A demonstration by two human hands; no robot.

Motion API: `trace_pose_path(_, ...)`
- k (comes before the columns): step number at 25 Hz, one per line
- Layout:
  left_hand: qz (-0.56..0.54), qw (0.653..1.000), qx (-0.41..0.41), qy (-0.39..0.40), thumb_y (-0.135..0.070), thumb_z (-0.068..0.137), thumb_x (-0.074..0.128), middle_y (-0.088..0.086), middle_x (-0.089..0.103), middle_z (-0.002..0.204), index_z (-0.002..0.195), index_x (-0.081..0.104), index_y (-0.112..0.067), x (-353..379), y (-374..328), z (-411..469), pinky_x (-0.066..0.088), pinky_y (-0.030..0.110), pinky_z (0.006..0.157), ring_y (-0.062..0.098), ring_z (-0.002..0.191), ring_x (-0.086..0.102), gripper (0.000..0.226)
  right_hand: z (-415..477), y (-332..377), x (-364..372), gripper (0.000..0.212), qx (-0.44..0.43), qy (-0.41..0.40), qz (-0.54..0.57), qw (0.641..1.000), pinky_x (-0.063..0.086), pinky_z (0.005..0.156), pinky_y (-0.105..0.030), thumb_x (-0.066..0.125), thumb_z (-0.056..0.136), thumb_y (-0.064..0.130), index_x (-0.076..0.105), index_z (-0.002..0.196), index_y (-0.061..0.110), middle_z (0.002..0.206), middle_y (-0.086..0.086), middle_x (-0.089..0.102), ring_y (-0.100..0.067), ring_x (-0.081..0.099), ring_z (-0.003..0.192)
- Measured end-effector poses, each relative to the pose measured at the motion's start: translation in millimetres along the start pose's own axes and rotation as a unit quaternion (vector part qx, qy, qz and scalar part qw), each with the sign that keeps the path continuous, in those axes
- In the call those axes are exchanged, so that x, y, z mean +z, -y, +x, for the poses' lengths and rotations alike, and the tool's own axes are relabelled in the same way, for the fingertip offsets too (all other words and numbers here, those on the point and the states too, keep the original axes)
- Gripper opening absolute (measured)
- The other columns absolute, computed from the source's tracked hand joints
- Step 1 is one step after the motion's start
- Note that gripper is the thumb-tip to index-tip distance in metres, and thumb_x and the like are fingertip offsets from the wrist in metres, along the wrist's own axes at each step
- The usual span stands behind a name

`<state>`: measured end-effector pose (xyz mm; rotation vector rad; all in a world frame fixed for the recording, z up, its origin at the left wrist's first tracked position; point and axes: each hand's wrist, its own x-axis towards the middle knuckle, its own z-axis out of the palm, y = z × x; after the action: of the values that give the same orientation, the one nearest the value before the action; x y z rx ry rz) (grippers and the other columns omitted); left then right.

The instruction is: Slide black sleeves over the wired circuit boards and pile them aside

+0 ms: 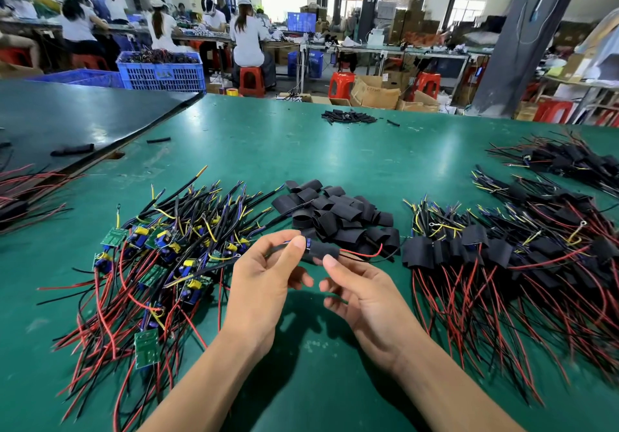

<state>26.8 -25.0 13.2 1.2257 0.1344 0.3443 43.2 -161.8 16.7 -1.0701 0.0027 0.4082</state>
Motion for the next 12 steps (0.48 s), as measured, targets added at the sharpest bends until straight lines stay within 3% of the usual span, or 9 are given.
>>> trace_pose_path(4,0.039,0.999,-0.018,-0.004,-0.034,0.082,0.073,0.004,0.075,0.077,0.094,0.067,-0.009,4.6,-1.7,-3.8,0.048,0.020,0.050,0.019,0.049,0.060,0.028,1.9,0.6,0.0,0.010,-0.019,-0.024,0.013,0.999,0.048,0.052,-0.018,0.078,0.068,0.027,0.076,0.071,0.018,0.090,-0.006,0.076,-0.006,0.055,0.053)
trace_pose_path(9,0.136,0.990,-0.040,0.027,-0.032,0.098,0.060,0.004,0.077,0.083,0.092,0.064,-0.005,6.8,0.3,-6.4,0.047,0.024,0.050,0.024,0.051,0.066,0.028,6.3,2.6,-4.6,0.016,-0.059,-0.093,-0.024,0.994,0.043,0.047,-0.016,0.078,0.069,0.033,0.071,0.061,0.021,0.069,-0.001,0.068,-0.006,0.047,0.046)
trace_pose_path(12,0.128,0.990,-0.043,0.034,-0.028,0.098,0.060,0.006,0.077,0.085,0.092,0.064,-0.004,5.1,-2.1,-6.5,0.047,0.024,0.050,0.026,0.053,0.067,0.025,7.1,3.8,-5.9,0.016,-0.049,-0.085,-0.009,0.995,0.041,0.046,-0.017,0.078,0.066,0.036,0.071,0.058,0.024,0.065,0.002,0.064,-0.005,0.045,0.046)
